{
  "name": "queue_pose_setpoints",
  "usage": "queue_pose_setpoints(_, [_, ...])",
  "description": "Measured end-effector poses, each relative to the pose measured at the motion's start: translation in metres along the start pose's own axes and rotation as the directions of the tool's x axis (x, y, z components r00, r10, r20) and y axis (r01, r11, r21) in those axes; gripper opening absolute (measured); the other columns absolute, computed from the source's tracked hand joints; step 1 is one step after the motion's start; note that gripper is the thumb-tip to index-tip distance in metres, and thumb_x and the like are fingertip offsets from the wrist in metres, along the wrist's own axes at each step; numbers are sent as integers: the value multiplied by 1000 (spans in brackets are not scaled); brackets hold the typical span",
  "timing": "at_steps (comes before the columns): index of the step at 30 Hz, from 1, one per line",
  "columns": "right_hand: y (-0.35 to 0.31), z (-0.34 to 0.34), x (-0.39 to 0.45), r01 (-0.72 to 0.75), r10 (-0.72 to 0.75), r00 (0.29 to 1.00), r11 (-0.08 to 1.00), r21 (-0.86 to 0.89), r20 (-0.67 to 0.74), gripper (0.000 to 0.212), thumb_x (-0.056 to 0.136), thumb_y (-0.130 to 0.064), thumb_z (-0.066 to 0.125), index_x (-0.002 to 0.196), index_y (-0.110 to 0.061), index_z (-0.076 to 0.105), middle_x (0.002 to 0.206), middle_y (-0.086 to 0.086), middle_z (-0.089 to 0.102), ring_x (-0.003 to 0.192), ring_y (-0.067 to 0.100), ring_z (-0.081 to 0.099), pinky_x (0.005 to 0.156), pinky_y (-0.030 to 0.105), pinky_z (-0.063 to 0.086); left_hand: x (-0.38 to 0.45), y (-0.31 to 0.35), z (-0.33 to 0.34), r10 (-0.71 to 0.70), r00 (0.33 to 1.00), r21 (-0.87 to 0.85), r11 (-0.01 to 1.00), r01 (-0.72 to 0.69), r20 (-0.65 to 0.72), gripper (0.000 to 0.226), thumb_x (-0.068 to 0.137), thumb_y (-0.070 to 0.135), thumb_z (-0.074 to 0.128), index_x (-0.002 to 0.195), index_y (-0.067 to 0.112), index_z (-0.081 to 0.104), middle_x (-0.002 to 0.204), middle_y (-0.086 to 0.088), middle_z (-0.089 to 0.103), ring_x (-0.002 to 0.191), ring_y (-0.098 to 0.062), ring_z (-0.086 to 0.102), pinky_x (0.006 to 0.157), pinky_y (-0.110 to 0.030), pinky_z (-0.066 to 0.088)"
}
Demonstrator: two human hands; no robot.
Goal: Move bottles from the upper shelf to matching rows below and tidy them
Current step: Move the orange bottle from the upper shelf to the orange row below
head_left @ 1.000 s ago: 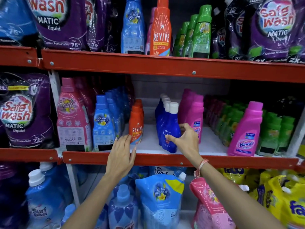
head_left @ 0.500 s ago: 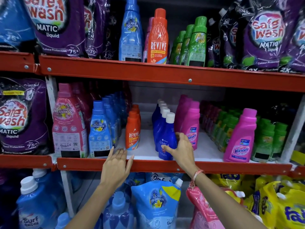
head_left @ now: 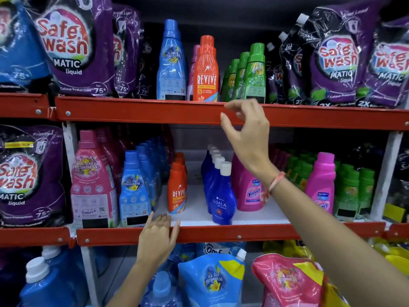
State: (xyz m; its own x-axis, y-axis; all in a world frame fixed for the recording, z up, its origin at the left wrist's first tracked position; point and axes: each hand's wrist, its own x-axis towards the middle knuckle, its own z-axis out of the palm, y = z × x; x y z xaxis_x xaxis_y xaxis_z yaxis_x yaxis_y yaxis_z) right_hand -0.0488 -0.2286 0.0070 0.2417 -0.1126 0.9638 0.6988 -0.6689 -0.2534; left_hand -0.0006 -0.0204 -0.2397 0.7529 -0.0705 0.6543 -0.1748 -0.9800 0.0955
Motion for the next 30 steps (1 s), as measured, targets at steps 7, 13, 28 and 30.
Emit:
queue_pose_setpoints(7, [3, 13, 70, -107, 107, 994, 990, -94, 3, 55, 84, -31, 67, 130, -7, 49, 129, 11, 51, 121, 22, 45, 103, 29, 36, 1, -2, 3, -9, 999, 12, 1000, 9, 42, 78, 95, 55, 12, 97, 8, 75, 97, -6, 75, 94, -13, 69, 108, -32, 34])
queue_pose_setpoints(13, [7, 20, 104, -316, 322, 869, 945, -79, 376, 68, 80, -47, 70, 130, -4, 52, 126, 10, 63, 110, 19, 60, 99, 32, 47, 3, -2, 5, -26, 999, 24, 999, 25, 37, 78, 94, 53, 14, 93, 5, 75, 91, -5, 76, 90, -14, 70, 106, -30, 25])
queue_pose_setpoints(28, [16, 36, 113, -453, 355, 851, 869, 200, 387, 60, 56, -42, 87, 103, -17, 60, 106, 6, 72, 93, 22, 72, 81, 48, 60, -1, -4, 6, -34, 998, 13, 999, 34, 57, 78, 95, 56, 18, 98, 2, 74, 95, -10, 75, 94, -18, 70, 110, -23, 11])
queue_pose_setpoints(30, [10, 28, 112, -423, 341, 884, 875, 237, 320, 59, 58, -41, 87, 103, -18, 58, 103, 3, 72, 93, 20, 72, 80, 47, 60, -1, -4, 6, -35, 997, 12, 999, 34, 63, 77, 95, 56, 18, 99, 3, 74, 96, -9, 75, 95, -18, 70, 110, -23, 11])
